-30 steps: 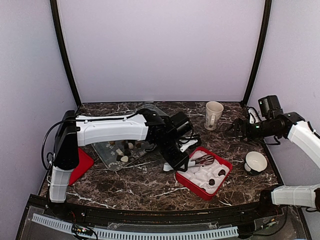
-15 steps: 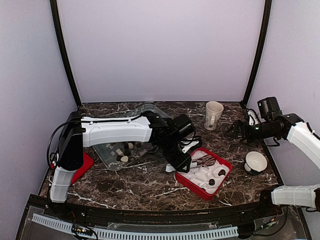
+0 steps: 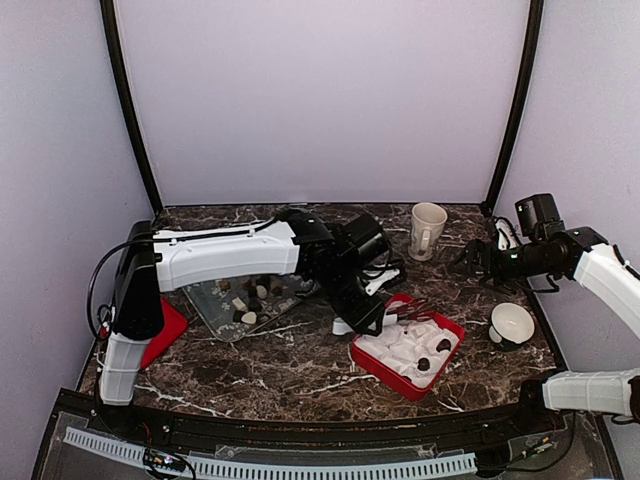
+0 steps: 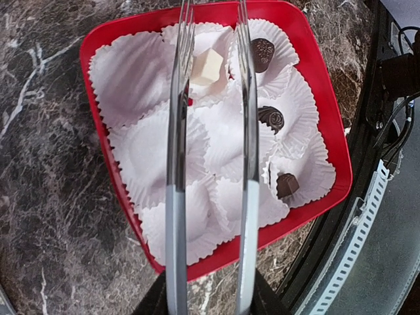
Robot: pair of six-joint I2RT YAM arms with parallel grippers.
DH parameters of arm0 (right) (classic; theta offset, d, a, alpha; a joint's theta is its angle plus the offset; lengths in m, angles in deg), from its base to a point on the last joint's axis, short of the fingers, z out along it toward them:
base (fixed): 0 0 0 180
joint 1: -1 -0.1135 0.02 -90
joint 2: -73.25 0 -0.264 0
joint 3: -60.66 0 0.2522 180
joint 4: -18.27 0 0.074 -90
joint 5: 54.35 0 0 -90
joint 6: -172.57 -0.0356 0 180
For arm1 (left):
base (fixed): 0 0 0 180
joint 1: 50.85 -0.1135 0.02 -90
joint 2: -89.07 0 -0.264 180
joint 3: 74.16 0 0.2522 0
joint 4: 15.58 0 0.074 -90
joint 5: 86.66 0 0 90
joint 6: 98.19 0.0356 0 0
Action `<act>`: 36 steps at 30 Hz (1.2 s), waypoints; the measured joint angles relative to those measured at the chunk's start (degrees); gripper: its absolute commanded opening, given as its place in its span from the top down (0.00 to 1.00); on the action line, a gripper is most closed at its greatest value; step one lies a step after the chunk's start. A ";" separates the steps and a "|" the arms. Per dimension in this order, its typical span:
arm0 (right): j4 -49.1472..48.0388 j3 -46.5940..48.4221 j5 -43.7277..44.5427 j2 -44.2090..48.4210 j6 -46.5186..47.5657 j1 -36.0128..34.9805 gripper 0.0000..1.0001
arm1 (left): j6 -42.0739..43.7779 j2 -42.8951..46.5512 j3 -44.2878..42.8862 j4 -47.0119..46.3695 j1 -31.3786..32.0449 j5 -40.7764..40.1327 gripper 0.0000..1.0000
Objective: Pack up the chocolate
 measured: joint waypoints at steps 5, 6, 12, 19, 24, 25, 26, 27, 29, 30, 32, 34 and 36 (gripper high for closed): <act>0.00 0.02 -0.13 0.00 0.11 0.07 0.00 | -0.24 6.58 4.31 1.20 -3.30 -0.76 0.67; 0.00 0.02 -0.15 0.00 0.11 0.09 0.00 | -0.42 8.98 5.97 1.38 -4.72 -0.92 0.66; -0.09 0.02 -0.79 0.02 0.13 0.37 0.00 | -1.14 23.65 16.87 2.01 -16.92 -2.43 0.66; -0.07 0.02 -1.01 0.00 0.46 0.72 0.00 | -3.06 31.15 27.39 4.15 -32.61 -5.42 0.65; -0.07 0.02 -1.09 -0.42 0.61 0.72 0.00 | -5.33 34.29 34.14 6.56 -41.42 -7.02 0.63; -0.09 0.02 -1.18 -0.46 0.63 0.74 0.00 | -5.79 34.71 35.01 7.10 -42.56 -7.32 0.63; -0.09 0.02 -1.22 -0.52 0.63 0.74 0.00 | -6.29 35.15 35.76 7.65 -43.32 -7.65 0.63; -0.09 0.02 -1.22 -0.61 0.63 0.74 0.00 | -6.78 35.39 36.26 8.04 -43.69 -8.04 0.63; -0.09 0.02 -1.22 -0.76 0.63 0.76 0.00 | -8.00 36.04 37.51 8.57 -43.95 -8.76 0.63; -0.09 0.02 -1.25 -0.81 0.63 0.81 0.00 | -8.63 36.33 38.07 8.68 -43.93 -9.03 0.63; -0.13 0.02 -1.27 -0.85 0.61 0.87 0.00 | -9.53 36.65 38.97 8.74 -43.93 -9.53 0.63; -0.22 0.02 -1.27 -0.92 0.61 0.90 0.00 | -10.34 36.63 39.39 8.94 -43.93 -9.75 0.63; -0.26 0.02 -1.27 -0.96 0.61 0.90 0.00 | -10.88 36.63 39.45 9.27 -43.93 -9.97 0.62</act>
